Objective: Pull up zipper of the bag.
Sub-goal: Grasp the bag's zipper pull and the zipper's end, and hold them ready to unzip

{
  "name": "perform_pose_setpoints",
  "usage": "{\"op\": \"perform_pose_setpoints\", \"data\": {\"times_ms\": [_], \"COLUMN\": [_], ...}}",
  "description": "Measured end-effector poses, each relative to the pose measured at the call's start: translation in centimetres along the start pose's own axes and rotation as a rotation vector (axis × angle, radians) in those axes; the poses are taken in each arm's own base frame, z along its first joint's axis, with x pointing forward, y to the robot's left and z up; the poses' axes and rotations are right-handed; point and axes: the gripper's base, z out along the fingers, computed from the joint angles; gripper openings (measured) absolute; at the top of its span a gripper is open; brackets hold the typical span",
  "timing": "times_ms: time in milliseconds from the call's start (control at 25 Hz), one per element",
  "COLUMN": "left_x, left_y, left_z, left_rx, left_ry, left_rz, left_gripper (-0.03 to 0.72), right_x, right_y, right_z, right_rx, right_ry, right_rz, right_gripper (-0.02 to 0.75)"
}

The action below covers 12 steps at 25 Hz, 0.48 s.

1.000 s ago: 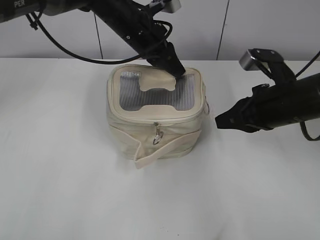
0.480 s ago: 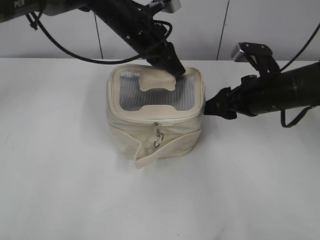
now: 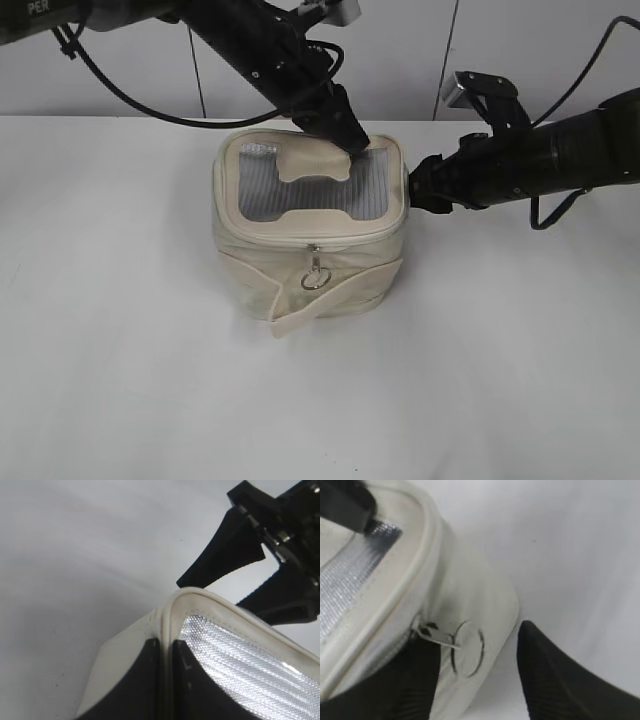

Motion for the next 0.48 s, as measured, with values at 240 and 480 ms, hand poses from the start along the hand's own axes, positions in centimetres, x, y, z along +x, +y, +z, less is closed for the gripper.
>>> {"op": "perform_pose_setpoints", "data": {"times_ms": [240, 480], "left_x": [0.1, 0.0], "left_y": [0.1, 0.1], "left_z": [-0.1, -0.1], "left_rx": [-0.004, -0.005], "left_ry": [0.002, 0.003], "left_rz": [-0.003, -0.002], "left_gripper": [0.035, 0.034], "right_x": [-0.9, -1.3], "right_y": [-0.3, 0.1], "right_z": [1.4, 0.9], "right_rx": [-0.043, -0.052], "right_ry": [-0.010, -0.002], "right_rz": [-0.009, -0.014], "right_gripper": [0.095, 0.008]}}
